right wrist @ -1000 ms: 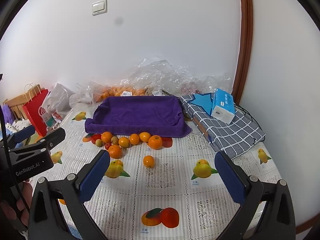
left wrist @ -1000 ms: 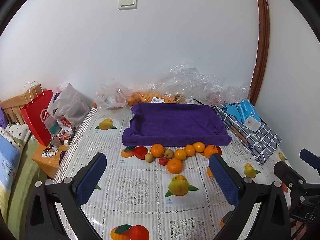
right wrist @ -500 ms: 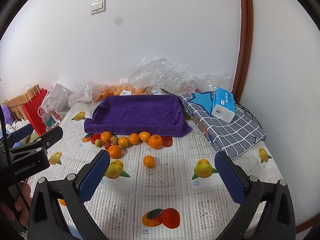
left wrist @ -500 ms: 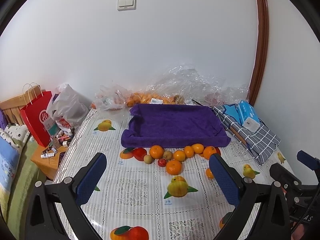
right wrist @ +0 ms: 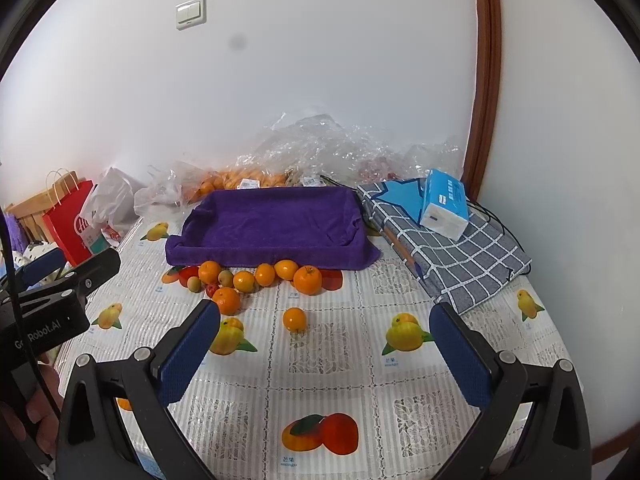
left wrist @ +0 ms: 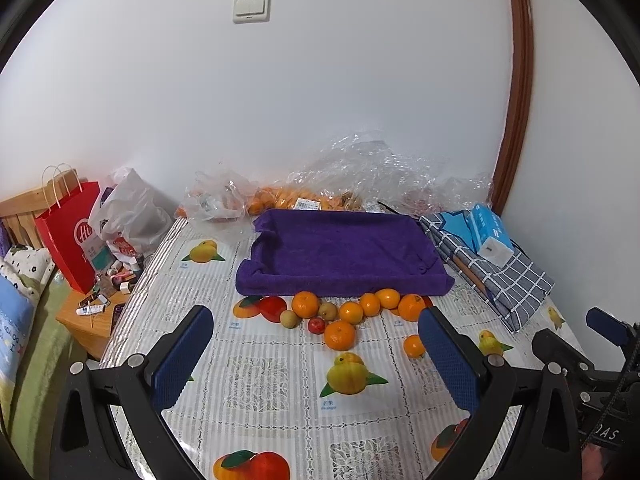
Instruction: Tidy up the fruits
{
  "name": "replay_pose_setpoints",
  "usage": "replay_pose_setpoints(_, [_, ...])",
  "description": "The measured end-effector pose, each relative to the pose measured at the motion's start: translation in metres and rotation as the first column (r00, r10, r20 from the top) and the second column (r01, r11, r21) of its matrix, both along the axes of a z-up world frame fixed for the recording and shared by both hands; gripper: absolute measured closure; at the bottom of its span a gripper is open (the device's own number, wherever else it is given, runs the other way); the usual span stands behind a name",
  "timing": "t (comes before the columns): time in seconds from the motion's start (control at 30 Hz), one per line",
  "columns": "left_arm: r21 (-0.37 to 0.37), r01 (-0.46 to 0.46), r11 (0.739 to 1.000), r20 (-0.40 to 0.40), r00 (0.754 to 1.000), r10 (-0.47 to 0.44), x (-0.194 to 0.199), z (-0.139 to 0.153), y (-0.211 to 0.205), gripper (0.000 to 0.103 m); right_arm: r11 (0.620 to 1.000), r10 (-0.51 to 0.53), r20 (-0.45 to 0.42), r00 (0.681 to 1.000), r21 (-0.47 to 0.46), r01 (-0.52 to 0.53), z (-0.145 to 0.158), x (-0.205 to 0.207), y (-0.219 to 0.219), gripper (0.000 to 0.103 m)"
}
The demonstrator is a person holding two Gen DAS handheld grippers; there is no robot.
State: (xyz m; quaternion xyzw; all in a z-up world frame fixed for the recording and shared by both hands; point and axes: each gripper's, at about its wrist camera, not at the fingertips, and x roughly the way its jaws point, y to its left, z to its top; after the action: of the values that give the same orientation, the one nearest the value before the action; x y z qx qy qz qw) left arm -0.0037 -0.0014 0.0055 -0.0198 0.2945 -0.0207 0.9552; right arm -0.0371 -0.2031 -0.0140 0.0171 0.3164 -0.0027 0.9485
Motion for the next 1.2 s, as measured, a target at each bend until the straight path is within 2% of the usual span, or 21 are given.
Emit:
replay_pose_setpoints(0.27, [0.002,0.011,1.0,0.039,0.999,-0.011,-0.014,0.005,-0.002,0.0,1.0,-0.004,0.026,1.0,0.005,0.004,0.003,-0.009,-0.002,0.0])
replay_pose_setpoints(0.73, [-0.007,0.022,1.0,0.045,0.999,-0.021,-0.013,0.006,-0.002,0.0,1.0,0.007,0.045,0.999,0.003,-0.007,0.002,-0.006,0.005,0.0])
replay_pose_setpoints(1.0, [-0.011,0.023,1.0,0.024,0.999,-0.023,0.006,-0.001,0.007,0.0,0.999,0.029,0.035,0.999,-0.016,-0.028,-0.002,0.009,0.014,0.0])
replay_pose_setpoints(1.2, [-0.015,0.016,1.0,-0.002,1.0,-0.016,0.027,-0.019,0.019,0.0,0.999,0.017,0.064,0.998,-0.031,-0.015,-0.012,0.027,0.016,0.0])
